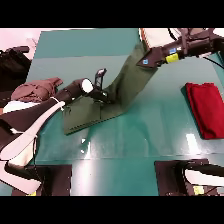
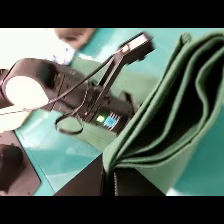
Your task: Fold the shirts.
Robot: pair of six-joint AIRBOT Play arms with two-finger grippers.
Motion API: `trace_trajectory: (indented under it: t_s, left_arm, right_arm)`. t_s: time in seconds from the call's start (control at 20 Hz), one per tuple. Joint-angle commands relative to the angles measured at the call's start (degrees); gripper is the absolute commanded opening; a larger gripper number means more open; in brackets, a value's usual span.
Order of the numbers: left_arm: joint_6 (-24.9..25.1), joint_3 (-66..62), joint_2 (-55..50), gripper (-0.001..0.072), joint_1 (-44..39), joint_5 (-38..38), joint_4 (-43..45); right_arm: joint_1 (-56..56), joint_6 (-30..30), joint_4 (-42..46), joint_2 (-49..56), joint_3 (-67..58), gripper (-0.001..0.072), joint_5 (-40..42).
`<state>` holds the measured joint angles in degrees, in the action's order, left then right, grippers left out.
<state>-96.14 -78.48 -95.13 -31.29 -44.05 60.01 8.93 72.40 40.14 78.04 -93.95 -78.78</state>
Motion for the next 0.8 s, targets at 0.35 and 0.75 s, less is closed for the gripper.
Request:
trace_trajectory:
  t_s: [0.35,0.75]
  left_arm:
    - [0.61,-1.7,34.23,0.0031,27.21,-11.5,22.36]
    - [3.41,-1.2,41.09,0.003,28.5,-15.02,22.32]
  right_arm:
    - [29.77,-6.16,-14.91,12.17,-2.67,0.0219,20.13]
    - [26.1,-1.33,-0.33,19.06,-7.37,0.0407,14.99]
